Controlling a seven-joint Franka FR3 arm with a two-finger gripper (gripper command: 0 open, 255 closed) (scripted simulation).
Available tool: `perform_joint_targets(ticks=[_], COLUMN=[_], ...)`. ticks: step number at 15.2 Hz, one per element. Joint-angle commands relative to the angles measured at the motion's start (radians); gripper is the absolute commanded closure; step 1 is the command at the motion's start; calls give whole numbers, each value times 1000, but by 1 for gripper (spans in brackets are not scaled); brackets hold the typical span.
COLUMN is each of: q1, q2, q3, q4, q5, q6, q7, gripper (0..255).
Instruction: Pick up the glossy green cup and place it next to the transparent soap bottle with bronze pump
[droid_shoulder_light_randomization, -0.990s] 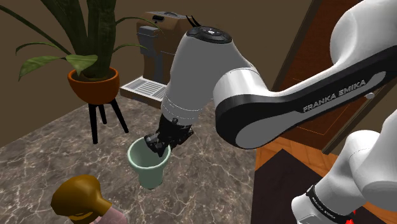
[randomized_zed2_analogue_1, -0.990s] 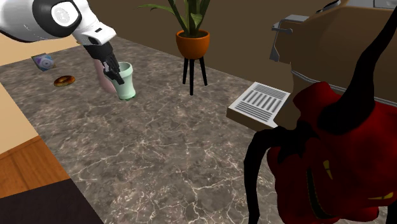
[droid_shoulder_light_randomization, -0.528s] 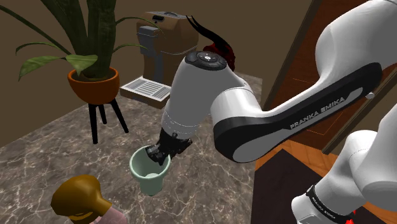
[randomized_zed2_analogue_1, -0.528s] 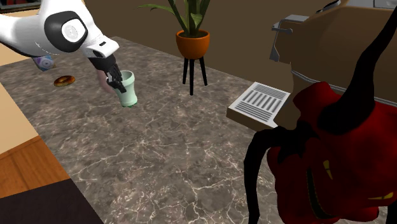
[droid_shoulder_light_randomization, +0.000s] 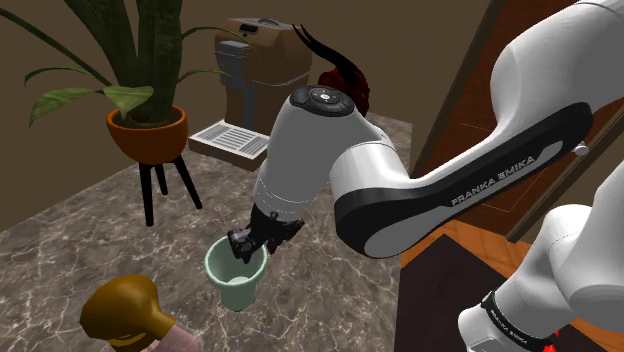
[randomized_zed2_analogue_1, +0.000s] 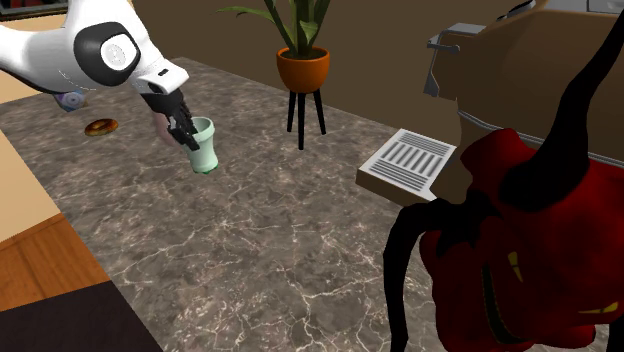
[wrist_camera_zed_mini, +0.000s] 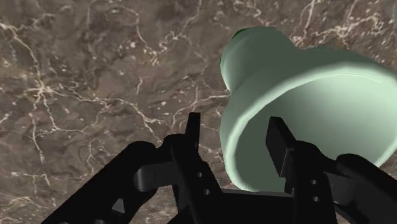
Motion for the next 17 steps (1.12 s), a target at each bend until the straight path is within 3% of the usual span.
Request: perform_joint_targets(ticks=[1,5,9,17], q1=[0,0,-1,0], q2=[0,0,-107,-107], q3=[0,0,9,8], q4=[0,0,17,17], q5=[0,0,98,97], q6=[0,0,-104,-104], q7=[0,0,-67,-67], gripper=[0,0,0,0])
